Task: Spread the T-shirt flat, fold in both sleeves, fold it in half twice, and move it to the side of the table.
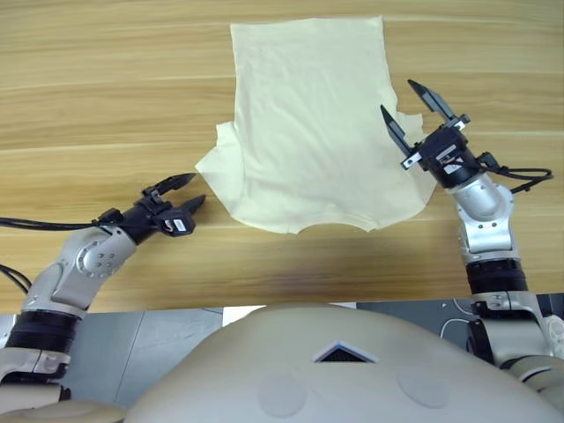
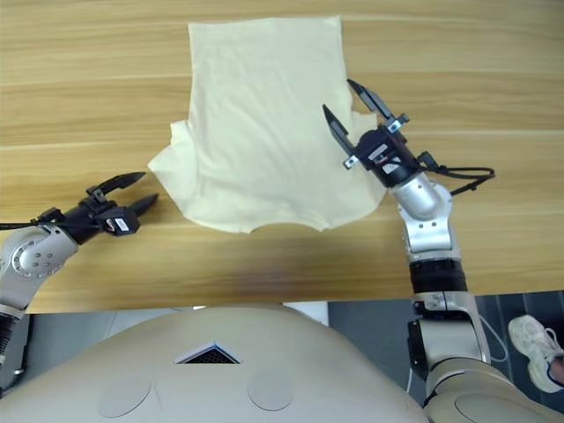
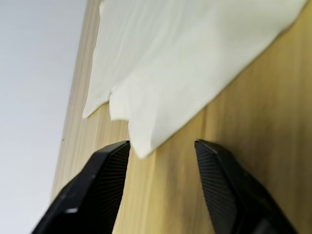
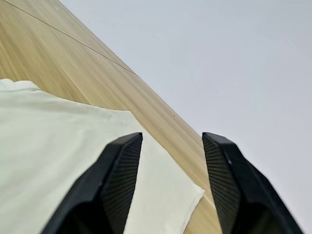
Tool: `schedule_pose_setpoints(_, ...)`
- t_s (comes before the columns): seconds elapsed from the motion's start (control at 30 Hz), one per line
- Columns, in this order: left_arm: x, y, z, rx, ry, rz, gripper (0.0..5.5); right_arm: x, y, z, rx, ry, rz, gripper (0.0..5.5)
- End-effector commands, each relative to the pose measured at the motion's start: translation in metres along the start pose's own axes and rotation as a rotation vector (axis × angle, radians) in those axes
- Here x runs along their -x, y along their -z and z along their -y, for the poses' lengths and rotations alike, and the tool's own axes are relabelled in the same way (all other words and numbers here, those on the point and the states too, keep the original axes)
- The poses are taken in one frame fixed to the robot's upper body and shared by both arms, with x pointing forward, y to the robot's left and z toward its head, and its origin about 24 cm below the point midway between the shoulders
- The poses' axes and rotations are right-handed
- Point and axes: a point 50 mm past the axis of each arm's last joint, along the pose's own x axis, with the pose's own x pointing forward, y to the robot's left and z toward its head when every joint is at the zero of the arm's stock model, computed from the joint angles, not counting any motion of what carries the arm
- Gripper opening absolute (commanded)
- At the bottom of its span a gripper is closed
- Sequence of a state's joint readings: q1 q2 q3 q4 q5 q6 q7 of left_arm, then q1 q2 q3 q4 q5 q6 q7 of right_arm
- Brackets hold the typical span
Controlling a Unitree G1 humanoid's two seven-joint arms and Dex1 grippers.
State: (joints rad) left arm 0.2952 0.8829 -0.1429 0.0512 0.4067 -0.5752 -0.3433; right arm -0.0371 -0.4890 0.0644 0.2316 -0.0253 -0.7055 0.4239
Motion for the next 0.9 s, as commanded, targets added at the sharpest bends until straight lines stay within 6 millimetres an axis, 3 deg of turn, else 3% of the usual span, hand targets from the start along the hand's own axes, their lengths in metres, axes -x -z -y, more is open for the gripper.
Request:
schedule_pose_setpoints(0.03,-0.007,0.01,0.005,-0.05,0.096,-0.066,2.51,0.005,0.002,-0.001,0.001,-0.009,-0.012,2.29)
schedule_pose_setpoints(0.3,-0.044,0.013,-0.011,-0.178,0.03,-0.083,2.51,0.01,0.006,-0.007,-0.02,-0.001,-0.027,2.29)
schedule_pose_setpoints(0.5,-0.039,0.028,-0.011,-0.203,0.032,-0.159,2.51,0.012,0.008,-0.007,-0.025,0.007,-0.033,2.29)
schedule_pose_setpoints(0.63,-0.041,0.022,-0.006,-0.202,0.057,-0.123,2.51,0.012,0.009,-0.006,-0.021,0.011,-0.033,2.29)
schedule_pose_setpoints(0.9,-0.045,0.011,0.007,-0.21,0.134,-0.048,1.25,0.013,0.008,-0.004,-0.016,0.015,-0.032,2.29)
